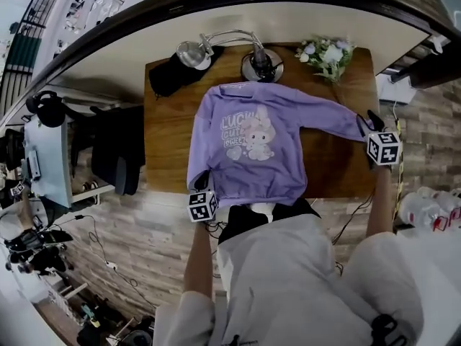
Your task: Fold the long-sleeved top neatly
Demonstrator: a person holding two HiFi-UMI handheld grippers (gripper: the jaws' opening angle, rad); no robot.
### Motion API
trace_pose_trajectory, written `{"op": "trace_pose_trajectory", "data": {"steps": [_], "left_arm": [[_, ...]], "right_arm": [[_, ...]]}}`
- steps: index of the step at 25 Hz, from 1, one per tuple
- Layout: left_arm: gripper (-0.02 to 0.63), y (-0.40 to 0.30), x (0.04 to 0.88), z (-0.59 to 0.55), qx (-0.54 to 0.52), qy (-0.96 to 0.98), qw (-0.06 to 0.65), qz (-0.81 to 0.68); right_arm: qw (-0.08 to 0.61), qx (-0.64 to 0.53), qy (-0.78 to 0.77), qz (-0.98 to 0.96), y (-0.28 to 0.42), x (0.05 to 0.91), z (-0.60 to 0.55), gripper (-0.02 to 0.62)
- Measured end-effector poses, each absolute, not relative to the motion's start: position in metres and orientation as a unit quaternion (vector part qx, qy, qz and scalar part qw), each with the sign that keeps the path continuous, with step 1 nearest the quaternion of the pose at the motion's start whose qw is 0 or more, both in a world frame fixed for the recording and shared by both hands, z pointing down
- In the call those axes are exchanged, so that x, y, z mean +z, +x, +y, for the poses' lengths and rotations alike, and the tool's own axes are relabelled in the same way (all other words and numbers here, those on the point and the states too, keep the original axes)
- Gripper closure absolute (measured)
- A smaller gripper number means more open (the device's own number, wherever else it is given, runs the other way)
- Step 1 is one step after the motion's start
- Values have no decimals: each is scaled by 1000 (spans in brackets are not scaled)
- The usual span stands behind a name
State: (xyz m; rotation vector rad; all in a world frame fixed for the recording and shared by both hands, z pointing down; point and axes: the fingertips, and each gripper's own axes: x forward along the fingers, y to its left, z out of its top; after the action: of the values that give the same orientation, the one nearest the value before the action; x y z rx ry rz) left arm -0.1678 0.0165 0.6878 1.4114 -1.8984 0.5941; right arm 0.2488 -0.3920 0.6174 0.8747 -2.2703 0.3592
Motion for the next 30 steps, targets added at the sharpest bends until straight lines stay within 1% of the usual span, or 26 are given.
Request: {"op": "trace_pose_trajectory", "data": {"steps": [2,3,5,7,13,17,22,24,26,27,29,30], "left_arm": [[560,-186,681,30,209,524,339,-753],[560,-196,680,40,200,512,338,-764],[560,-214,681,67,182,485,341,-785],[560,-226,686,98,158,458,350,-802],[558,-228,713,178,78,392,387,-831],[551,-210,741,205,39,375,417,-827],[415,-169,785,188,45,438,445,-780],[382,-160,794,174,48,468,437,-767],[379,-165,793,161,42,481,410,-774],[396,-171,789,157,34,480,395,-783],[571,-183,780,155,16,469,373,-800],[578,-187,776,157,12,464,368,-806]], "right_arm": [[333,110,316,-881,205,612,-374,404],[327,106,301,-890,180,611,-361,415],[312,111,249,-910,126,612,-323,423],[312,111,180,-926,74,618,-275,426],[330,113,3,-937,-47,627,-143,434],[333,125,-70,-932,-99,634,-75,440],[352,99,-131,-922,-125,639,-25,446],[360,85,-148,-917,-126,640,-15,446],[367,71,-157,-914,-124,639,-11,446],[369,65,-158,-913,-123,638,-12,446],[374,59,-158,-912,-121,637,-14,449],[376,58,-158,-911,-120,638,-15,452]]}}
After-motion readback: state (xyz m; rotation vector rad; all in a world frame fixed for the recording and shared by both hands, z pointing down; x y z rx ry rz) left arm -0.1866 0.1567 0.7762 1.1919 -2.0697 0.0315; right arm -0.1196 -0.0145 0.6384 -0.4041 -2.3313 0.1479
